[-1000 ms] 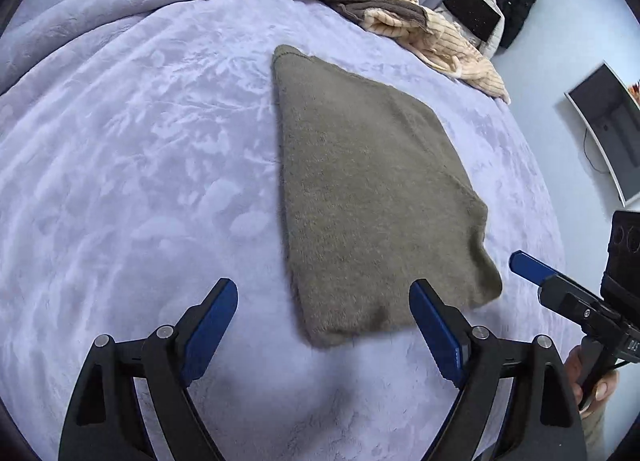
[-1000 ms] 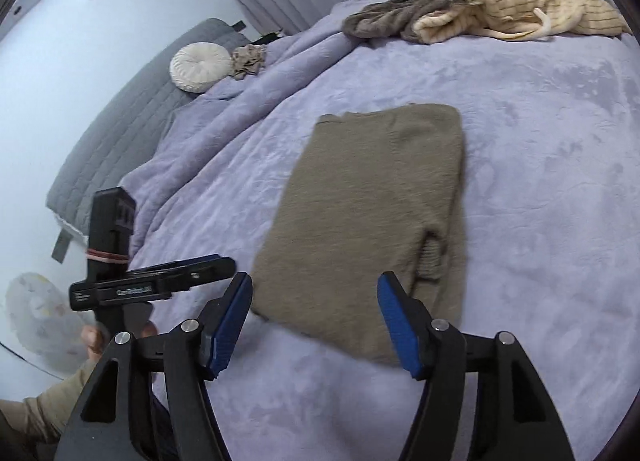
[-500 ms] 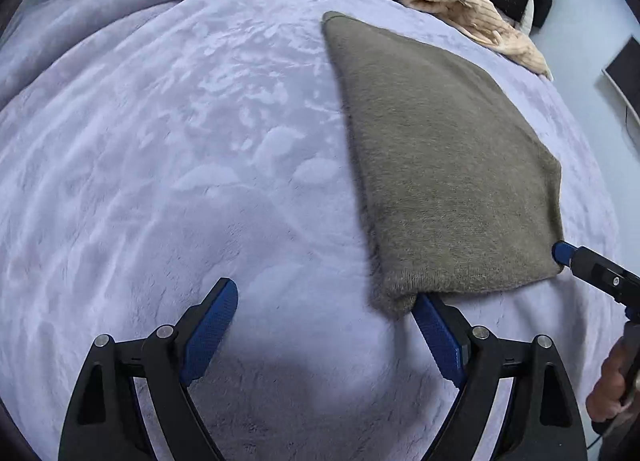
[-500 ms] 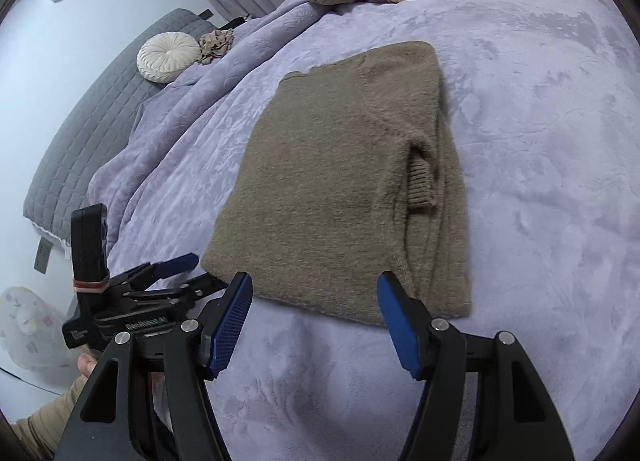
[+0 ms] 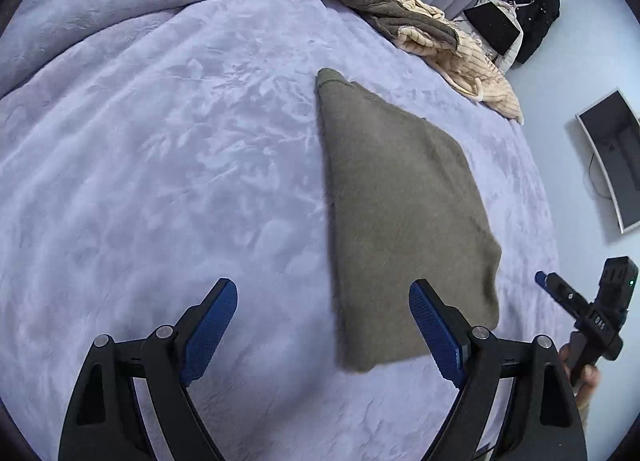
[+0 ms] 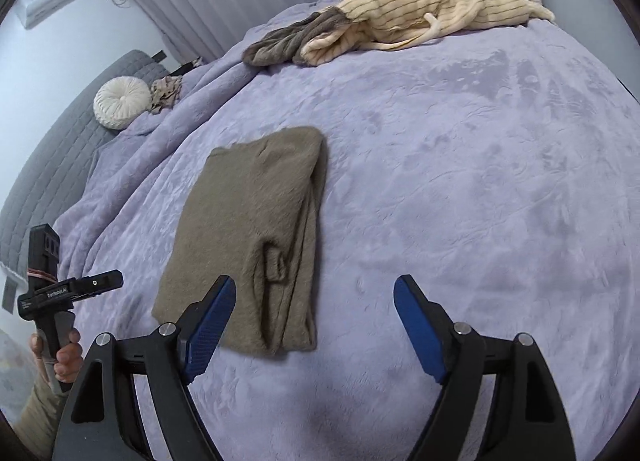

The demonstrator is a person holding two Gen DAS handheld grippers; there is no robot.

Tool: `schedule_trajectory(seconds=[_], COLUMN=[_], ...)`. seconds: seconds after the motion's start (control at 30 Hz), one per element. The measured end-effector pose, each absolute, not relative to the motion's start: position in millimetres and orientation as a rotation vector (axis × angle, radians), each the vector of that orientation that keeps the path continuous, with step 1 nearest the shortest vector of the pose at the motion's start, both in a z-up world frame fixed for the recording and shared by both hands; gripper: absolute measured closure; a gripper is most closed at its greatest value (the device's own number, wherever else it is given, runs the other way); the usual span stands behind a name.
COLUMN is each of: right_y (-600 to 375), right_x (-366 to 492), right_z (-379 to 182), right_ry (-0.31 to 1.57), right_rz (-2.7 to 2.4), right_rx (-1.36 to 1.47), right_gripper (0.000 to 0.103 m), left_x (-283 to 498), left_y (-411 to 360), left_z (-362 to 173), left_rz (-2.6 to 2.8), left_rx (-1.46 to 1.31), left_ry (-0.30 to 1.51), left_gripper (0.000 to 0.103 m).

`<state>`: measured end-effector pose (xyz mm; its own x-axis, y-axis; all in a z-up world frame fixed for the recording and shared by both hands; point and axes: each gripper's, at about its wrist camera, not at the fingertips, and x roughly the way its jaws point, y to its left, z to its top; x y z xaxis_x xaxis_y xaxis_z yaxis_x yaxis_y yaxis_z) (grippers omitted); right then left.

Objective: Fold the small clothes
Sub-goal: 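Close both grippers on an edge of the folded taupe sweater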

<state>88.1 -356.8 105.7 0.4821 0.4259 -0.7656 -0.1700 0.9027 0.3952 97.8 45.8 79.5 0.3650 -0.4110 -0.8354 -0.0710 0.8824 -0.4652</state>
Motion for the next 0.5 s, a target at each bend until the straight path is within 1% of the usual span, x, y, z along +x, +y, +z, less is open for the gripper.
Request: schedule_trajectory(seconds=[0.1,0.27,0.37,0.5], right_y=[-352.0,-316.2,-302.5,-288.6], right_x=[115.1,151.4,161.2,173.2], right_z=[97.2,62.5,41.4,21.4], right_ry=[1.047,1.158,1.205,1.238], right_rz=[0.401,0.454,0.509,0.530], right_rx=[0.342,0.352,0.406,0.423], right_gripper=[0.019,0.019,0.019,0.019], left_x=[129.6,154.4,159.1,166.8], left_y=[19.4,-21.9,-25.0,-26.2], left_z=[64.0,32.1,15.6,10.5], left_rz=[-0.292,-0.344,-0.361,-0.388], left_rx=[-0.510,-0.479,-0.520,-0.533], left_ry=[1.261,1.354,1.370,1.341], left_gripper=[0.014,0.014,0.014,0.014])
